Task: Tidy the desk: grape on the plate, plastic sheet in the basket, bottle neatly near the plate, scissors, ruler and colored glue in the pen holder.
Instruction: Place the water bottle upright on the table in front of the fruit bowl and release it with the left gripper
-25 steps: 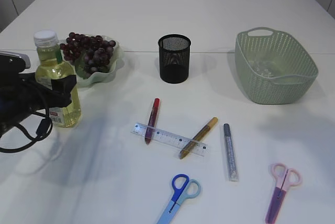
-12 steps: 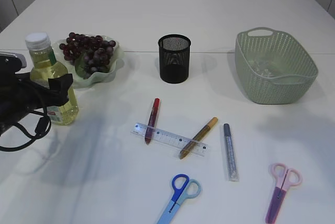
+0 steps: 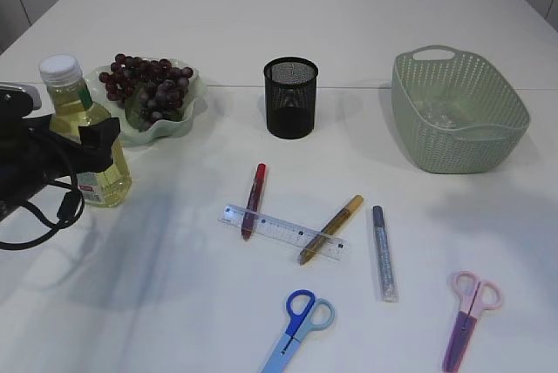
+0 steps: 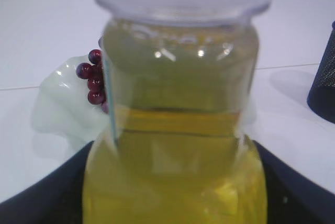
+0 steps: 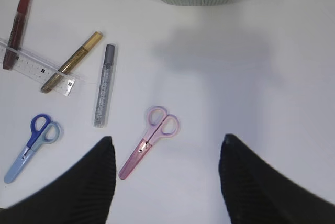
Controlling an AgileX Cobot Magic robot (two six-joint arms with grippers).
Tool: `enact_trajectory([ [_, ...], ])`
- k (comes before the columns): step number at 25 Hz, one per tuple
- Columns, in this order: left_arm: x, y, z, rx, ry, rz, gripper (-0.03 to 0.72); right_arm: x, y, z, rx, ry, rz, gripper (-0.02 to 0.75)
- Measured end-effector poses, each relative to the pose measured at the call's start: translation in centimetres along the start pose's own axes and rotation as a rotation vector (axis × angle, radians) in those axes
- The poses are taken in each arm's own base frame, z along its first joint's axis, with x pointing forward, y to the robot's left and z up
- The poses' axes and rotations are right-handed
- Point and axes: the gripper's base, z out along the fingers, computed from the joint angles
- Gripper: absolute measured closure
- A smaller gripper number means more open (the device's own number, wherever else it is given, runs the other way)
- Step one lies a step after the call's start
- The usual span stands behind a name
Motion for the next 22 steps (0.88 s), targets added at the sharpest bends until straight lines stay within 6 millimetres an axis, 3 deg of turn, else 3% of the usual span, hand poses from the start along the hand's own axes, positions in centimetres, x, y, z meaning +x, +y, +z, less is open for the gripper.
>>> enact_trajectory([
  [15, -3.4, -0.2, -0.6, 0.008, -0.117, 0.009, 0.105, 0.0, 0.0, 0.0, 0.000, 0.000, 0.000, 0.249],
  [22, -6.3, -0.4, -1.5, 0.011, -0.206, 0.015, 0.105, 0.0, 0.0, 0.0, 0.000, 0.000, 0.000, 0.248],
])
